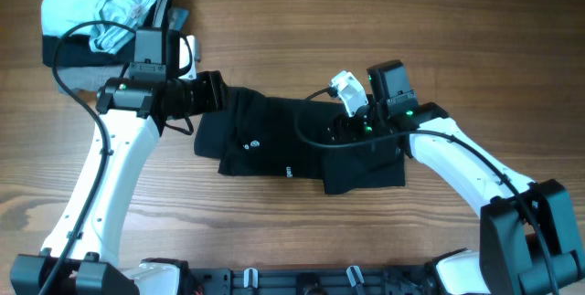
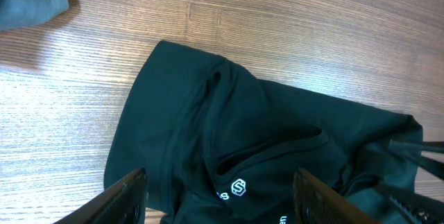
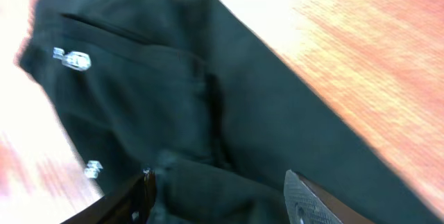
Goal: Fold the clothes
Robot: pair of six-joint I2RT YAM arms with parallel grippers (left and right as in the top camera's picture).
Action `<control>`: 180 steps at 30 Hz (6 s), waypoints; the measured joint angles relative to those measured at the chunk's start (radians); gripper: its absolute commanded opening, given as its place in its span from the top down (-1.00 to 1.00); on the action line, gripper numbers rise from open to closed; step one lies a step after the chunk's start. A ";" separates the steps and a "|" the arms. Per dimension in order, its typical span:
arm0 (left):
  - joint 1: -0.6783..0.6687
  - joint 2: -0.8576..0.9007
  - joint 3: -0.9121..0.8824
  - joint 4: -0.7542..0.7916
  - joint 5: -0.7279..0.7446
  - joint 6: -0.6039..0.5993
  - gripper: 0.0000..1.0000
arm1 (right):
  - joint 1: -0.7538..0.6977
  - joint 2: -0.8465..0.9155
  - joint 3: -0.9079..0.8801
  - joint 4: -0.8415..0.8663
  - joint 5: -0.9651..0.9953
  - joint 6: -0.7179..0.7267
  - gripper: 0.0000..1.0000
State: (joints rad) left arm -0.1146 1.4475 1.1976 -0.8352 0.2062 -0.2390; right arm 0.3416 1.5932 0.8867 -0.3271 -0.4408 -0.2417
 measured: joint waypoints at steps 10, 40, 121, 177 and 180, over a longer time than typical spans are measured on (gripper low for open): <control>0.000 0.000 0.000 0.002 0.000 0.000 -0.34 | 0.000 0.045 0.000 -0.023 0.008 -0.101 0.92; 0.000 0.002 0.000 -0.020 0.000 0.000 -0.29 | -0.083 -0.060 0.061 -0.092 -0.013 0.351 0.91; 0.000 0.002 0.000 -0.074 0.000 0.000 -0.69 | 0.099 0.004 0.093 -0.180 -0.093 0.901 0.91; -0.062 0.491 0.362 -0.390 0.459 0.328 0.92 | -0.330 -0.103 0.105 -0.438 -0.047 0.900 0.92; -0.195 0.484 0.364 -0.285 0.451 0.246 0.92 | -0.419 -0.103 0.104 -0.443 -0.032 0.875 0.91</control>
State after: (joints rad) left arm -0.3099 1.9316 1.5616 -1.1198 0.6571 0.0074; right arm -0.0776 1.4899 0.9909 -0.7696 -0.4732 0.6331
